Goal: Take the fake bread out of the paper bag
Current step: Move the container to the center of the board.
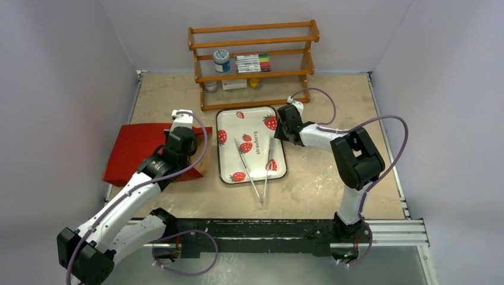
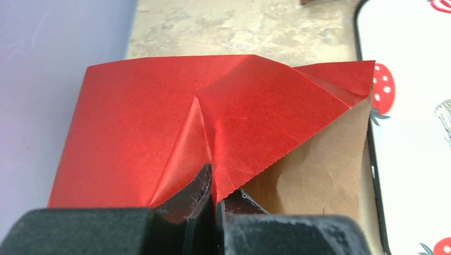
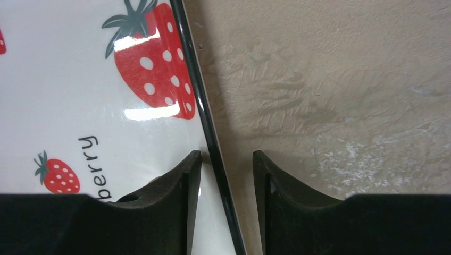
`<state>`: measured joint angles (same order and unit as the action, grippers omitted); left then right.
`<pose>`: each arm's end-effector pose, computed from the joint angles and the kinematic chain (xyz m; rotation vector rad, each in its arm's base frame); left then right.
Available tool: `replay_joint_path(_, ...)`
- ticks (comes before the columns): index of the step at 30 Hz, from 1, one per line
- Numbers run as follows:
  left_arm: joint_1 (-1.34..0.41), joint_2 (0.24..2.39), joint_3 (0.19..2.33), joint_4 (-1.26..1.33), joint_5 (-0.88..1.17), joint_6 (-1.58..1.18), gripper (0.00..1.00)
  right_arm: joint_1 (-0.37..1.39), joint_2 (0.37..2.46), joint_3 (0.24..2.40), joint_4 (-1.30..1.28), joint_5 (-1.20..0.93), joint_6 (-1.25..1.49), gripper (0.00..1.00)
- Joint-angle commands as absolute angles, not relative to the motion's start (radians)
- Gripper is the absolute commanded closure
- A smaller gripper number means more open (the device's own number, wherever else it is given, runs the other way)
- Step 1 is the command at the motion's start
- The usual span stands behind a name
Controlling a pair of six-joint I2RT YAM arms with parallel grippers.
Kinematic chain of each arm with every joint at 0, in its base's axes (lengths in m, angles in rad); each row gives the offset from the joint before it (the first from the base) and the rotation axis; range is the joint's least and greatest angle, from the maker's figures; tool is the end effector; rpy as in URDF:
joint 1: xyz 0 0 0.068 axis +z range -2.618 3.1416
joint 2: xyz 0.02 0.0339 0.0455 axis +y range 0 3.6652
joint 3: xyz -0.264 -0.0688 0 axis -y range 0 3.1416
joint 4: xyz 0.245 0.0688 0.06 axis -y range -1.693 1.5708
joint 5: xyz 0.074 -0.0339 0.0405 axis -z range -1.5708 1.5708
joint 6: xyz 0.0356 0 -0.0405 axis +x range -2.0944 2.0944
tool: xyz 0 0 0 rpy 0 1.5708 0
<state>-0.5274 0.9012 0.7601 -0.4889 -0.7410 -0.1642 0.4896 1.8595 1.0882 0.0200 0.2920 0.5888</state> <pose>0.1747 -0.0739 0.2864 -0.0274 2.0420 0.3869 0.3505 0.1751 0.1650 0.2594 2.2784 0.2216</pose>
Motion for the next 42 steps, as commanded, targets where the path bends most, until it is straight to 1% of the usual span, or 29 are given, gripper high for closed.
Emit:
replay_joint_path(1, -0.540, 0.925, 0.782, -0.431, -0.583, -0.147, 1.00, 0.476, 1.883, 1.058, 0.063, 0.260, 0.612, 0.60)
replay_joint_path(3, -0.543, 0.947, 0.796, -0.437, -0.571, -0.144, 1.00, 0.475, 1.889, 1.048, 0.063, 0.255, 0.618, 0.66)
replay_joint_path(7, -0.548, 0.983, 0.832, -0.458, -0.559, -0.136, 1.00, 0.464, 1.881, 1.026, 0.047, 0.259, 0.634, 0.85)
replay_joint_path(9, -0.548, 0.992, 0.844, -0.460, -0.562, -0.134, 1.00, 0.447, 1.870, 1.014, 0.039, 0.265, 0.638, 0.91)
replay_joint_path(12, -0.549, 1.000, 0.859, -0.469, -0.570, -0.134, 1.00, 0.420, 1.842, 0.992, 0.027, 0.269, 0.638, 0.96)
replay_joint_path(17, -0.551, 1.002, 0.871, -0.471, -0.565, -0.129, 1.00, 0.377, 1.785, 0.928, 0.007, 0.277, 0.650, 1.00)
replay_joint_path(22, -0.552, 1.005, 0.877, -0.471, -0.556, -0.114, 1.00, 0.350, 1.722, 0.871, -0.028, 0.278, 0.701, 1.00)
replay_joint_path(28, -0.554, 1.009, 0.879, -0.459, -0.531, -0.106, 1.00, 0.317, 1.625, 0.776, -0.074, 0.242, 0.909, 1.00)
replay_joint_path(33, -0.559, 1.010, 0.888, -0.454, -0.504, -0.100, 1.00, 0.291, 1.562, 0.741, -0.181, 0.284, 1.126, 1.00)
replay_joint_path(34, -0.562, 1.015, 0.894, -0.456, -0.493, -0.097, 1.00, 0.275, 1.538, 0.730, -0.214, 0.293, 1.206, 1.00)
replay_joint_path(38, -0.568, 1.016, 0.902, -0.458, -0.480, -0.091, 1.00, 0.250, 1.540, 0.739, -0.240, 0.333, 1.236, 1.00)
replay_joint_path(42, -0.574, 1.018, 0.905, -0.462, -0.472, -0.089, 1.00, 0.203, 1.564, 0.751, -0.221, 0.370, 1.191, 1.00)
